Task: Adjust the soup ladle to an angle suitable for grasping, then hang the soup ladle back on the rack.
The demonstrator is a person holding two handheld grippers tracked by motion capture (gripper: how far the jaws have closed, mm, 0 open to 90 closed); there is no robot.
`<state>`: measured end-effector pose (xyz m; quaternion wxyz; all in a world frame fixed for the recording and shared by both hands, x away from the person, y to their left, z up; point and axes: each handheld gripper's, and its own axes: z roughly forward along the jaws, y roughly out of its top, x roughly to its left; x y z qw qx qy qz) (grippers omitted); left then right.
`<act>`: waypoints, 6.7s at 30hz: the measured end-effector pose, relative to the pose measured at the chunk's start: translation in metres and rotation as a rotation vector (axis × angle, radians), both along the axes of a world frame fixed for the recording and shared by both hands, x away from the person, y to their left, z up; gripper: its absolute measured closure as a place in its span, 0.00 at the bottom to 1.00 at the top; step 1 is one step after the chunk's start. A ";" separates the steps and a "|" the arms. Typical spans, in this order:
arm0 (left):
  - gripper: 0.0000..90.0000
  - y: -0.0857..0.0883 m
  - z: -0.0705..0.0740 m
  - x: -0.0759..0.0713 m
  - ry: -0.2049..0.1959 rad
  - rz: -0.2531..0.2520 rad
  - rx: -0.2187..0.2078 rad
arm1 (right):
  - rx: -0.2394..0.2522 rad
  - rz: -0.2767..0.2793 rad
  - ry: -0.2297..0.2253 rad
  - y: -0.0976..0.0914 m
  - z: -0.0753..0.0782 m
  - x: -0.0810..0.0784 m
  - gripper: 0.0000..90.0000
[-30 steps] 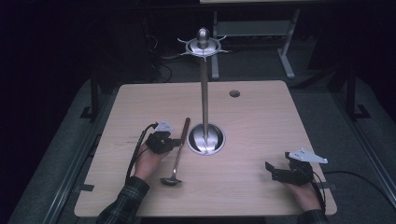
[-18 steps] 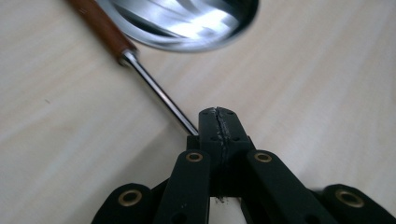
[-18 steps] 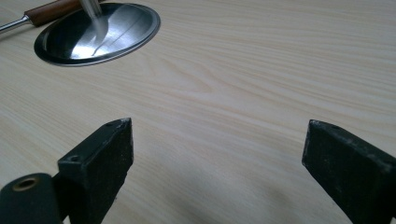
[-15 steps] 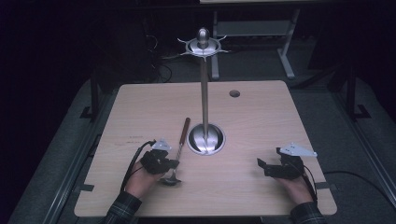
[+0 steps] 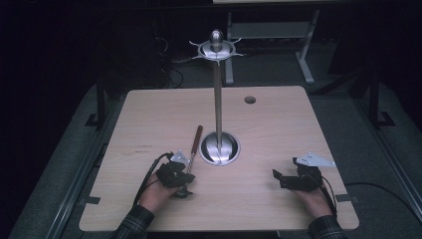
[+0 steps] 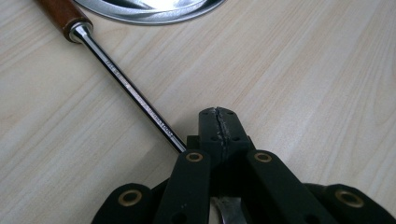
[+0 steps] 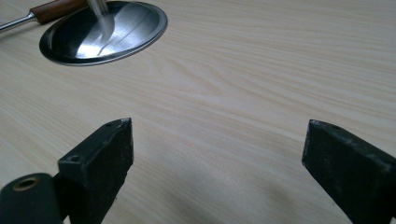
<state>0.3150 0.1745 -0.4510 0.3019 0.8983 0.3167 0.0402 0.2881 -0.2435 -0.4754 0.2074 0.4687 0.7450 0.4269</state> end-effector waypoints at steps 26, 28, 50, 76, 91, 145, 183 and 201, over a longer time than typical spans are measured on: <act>1.00 0.029 0.005 0.010 -0.021 0.082 0.088 | 0.001 -0.001 -0.006 -0.002 0.000 0.000 0.10; 1.00 0.033 0.005 0.010 -0.022 0.094 0.095 | -0.001 0.001 -0.009 -0.002 0.000 0.000 0.10; 1.00 0.073 0.009 0.016 -0.053 0.194 0.115 | 0.001 0.022 -0.017 0.006 0.001 0.006 0.10; 0.94 0.063 0.031 0.043 -0.046 0.185 0.020 | 0.002 0.007 -0.002 0.002 0.000 0.002 0.10; 0.70 0.048 0.035 0.083 -0.022 0.223 0.044 | 0.004 0.013 0.004 0.003 -0.002 0.000 0.10; 0.82 0.004 0.010 0.127 0.065 0.192 0.239 | 0.015 0.005 -0.003 -0.001 -0.001 0.002 0.10; 0.82 0.056 0.070 0.079 -0.193 0.145 -0.166 | 0.009 -0.001 0.001 -0.001 -0.002 0.002 0.10; 0.82 0.067 0.098 0.063 -0.267 0.123 -0.329 | 0.007 0.002 0.000 0.001 -0.002 0.002 0.10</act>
